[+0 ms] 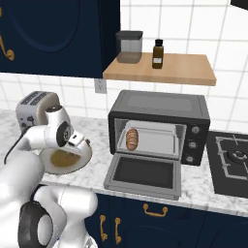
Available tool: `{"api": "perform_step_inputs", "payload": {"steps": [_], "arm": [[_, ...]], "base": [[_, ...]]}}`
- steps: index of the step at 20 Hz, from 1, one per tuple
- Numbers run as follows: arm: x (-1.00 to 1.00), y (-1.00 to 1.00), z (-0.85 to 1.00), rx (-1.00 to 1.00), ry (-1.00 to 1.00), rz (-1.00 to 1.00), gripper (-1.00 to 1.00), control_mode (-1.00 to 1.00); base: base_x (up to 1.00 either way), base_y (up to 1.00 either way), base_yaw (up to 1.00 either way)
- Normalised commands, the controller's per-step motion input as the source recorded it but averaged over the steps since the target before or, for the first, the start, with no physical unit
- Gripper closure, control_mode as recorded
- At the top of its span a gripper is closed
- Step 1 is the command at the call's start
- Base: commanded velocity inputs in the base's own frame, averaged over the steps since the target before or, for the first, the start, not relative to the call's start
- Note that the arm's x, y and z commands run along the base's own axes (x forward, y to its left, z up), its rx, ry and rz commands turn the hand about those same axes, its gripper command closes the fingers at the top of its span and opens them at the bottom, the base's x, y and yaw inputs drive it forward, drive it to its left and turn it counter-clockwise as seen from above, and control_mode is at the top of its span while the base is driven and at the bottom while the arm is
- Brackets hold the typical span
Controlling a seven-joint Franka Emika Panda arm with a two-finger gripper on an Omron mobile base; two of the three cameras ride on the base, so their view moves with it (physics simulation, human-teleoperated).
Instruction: Pick up the kebab skewer and baguette bread, and place them inside the toaster oven. Close the toaster oven door and start by setting the timer.
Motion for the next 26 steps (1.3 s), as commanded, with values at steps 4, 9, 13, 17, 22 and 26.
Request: {"api": "perform_step_inputs", "payload": {"steps": [4,9,13,17,22,26], "arm": [[-0.38,-0.99,0.61,0.00,0.00,0.01,1.00,-1.00],[-0.23,-1.00,0.54,0.00,-0.02,0.13,1.00,-1.00],[-0.09,-1.00,0.53,0.00,-0.02,0.20,1.00,-1.00],[0.00,-1.00,0.48,0.00,-0.01,0.30,1.00,-1.00],[0.08,-0.98,0.31,0.00,0.00,0.29,1.00,-1.00],[0.11,-0.86,0.10,0.00,0.00,0.30,1.00,-1.00]], "base": [[0.00,0.00,0.00],[0.00,0.00,0.00],[0.00,0.00,0.00],[0.00,0.00,0.00],[0.00,0.00,0.00],[0.00,0.00,0.00]]}}
